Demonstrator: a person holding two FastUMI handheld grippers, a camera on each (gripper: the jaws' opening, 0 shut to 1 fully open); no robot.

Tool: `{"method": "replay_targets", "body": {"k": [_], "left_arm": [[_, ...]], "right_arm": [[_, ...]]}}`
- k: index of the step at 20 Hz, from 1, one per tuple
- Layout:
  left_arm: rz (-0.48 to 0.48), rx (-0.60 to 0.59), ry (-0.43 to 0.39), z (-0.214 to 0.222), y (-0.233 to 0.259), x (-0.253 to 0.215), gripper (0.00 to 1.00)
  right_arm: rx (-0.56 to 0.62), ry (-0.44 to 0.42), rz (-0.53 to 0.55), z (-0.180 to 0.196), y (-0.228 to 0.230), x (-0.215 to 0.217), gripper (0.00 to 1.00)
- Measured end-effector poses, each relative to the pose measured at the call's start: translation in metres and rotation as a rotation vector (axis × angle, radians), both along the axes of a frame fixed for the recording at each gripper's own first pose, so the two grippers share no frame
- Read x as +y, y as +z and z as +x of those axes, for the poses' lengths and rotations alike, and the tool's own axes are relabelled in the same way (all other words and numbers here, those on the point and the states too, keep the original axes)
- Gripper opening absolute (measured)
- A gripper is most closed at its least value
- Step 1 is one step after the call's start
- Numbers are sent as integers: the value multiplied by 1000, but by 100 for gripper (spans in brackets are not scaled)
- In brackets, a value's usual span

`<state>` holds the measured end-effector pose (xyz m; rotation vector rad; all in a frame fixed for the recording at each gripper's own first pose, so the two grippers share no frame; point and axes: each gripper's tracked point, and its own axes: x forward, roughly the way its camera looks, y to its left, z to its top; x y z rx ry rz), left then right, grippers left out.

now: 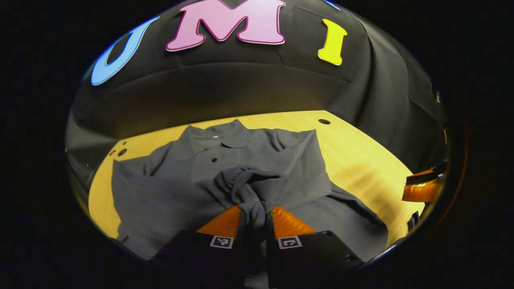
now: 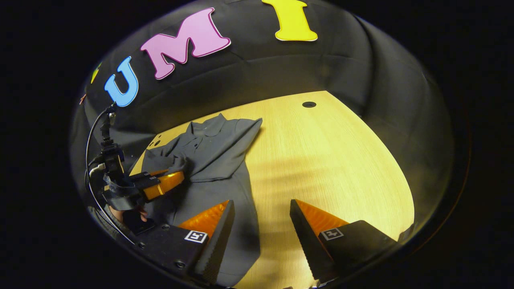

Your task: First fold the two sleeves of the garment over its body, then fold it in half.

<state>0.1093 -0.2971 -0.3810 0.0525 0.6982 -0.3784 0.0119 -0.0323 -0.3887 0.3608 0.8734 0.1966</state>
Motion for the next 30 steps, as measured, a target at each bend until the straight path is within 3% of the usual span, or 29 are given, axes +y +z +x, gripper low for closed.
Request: {"method": "replay_targets", "body": {"k": [3,4,5,6,8,14,21,26,30], "left_arm": [[-58,-8,-15,-5,5,-6,43],[-89,-9,-31,-10,9,-11,58],[-130,-12,-58,-14,16,-18,60],[-159,-21,-85,-19,24,-24,51],[-171,-58,-131,-27,38,-26,70],[-140,-117,-157,-61,64,14,92],[-49,-103,-83,-110,66,119,93],[5,-70,-15,-144,60,194,93],[45,-16,34,-168,46,245,94]], "right_arm": [[0,12,6,-1,-1,1,86],[1,15,6,-1,-1,2,86],[0,18,6,-2,0,4,86],[-2,21,5,-3,1,5,86],[-5,28,5,-7,4,11,86],[-12,55,-12,-29,17,24,87],[32,81,-30,-89,25,39,88],[79,77,-60,-129,18,49,96],[115,47,-94,-151,11,54,96]]}}
